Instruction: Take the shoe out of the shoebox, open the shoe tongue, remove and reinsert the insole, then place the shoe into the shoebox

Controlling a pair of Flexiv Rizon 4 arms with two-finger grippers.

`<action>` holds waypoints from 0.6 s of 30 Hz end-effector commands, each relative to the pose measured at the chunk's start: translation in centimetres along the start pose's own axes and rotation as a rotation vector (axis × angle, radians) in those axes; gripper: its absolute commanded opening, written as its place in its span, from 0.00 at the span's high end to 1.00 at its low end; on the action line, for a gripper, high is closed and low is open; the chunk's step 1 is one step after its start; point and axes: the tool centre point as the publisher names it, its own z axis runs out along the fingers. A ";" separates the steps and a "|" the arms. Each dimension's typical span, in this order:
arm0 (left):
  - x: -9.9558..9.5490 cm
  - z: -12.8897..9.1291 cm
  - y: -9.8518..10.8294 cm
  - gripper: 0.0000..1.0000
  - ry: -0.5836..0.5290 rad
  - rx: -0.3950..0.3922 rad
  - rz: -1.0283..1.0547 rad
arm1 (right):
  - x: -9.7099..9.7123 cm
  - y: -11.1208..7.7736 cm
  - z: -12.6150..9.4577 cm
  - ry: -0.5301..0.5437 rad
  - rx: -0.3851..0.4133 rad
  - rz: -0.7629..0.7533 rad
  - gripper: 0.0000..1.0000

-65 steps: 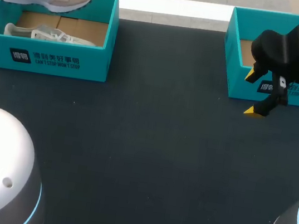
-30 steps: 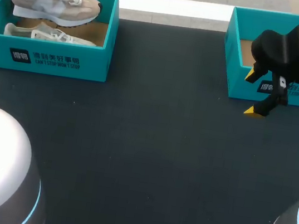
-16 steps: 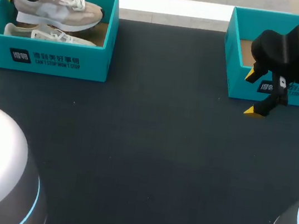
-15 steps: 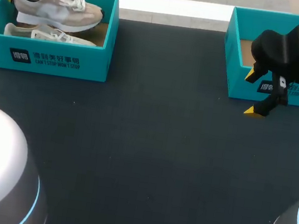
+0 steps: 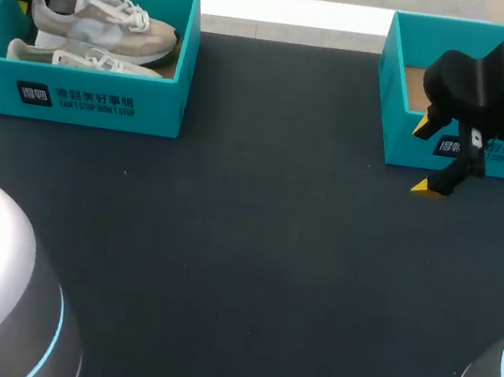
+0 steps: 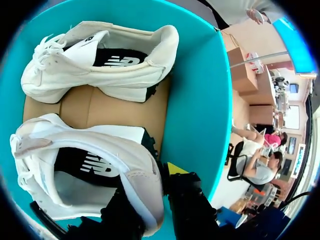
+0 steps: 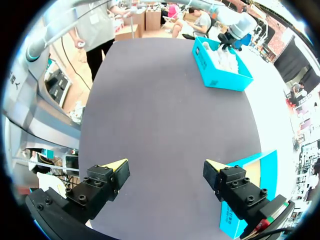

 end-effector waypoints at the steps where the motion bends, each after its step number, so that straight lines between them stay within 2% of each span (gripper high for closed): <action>1: -0.5 1.2 0.6 1.00 0.017 0.016 -0.001 | -0.2 0.1 0.1 0.002 0.004 0.002 0.00; 6: -0.6 2.3 0.3 1.00 0.022 0.043 0.001 | -0.2 0.1 0.1 0.002 0.004 0.002 0.00; 11: -0.8 2.5 0.3 1.00 -0.016 0.026 0.037 | -0.2 0.1 0.1 0.002 0.004 0.002 0.00; 12: -0.8 2.5 0.3 0.82 -0.025 0.020 0.031 | -0.2 0.1 0.1 0.002 0.004 0.002 0.00; 13: -0.8 2.4 0.3 0.75 -0.025 0.013 0.039 | -0.2 0.1 0.1 0.002 0.004 0.002 0.00; 18: -0.9 2.1 0.3 0.58 -0.032 0.008 0.050 | -0.2 0.1 0.1 0.002 0.004 0.002 0.00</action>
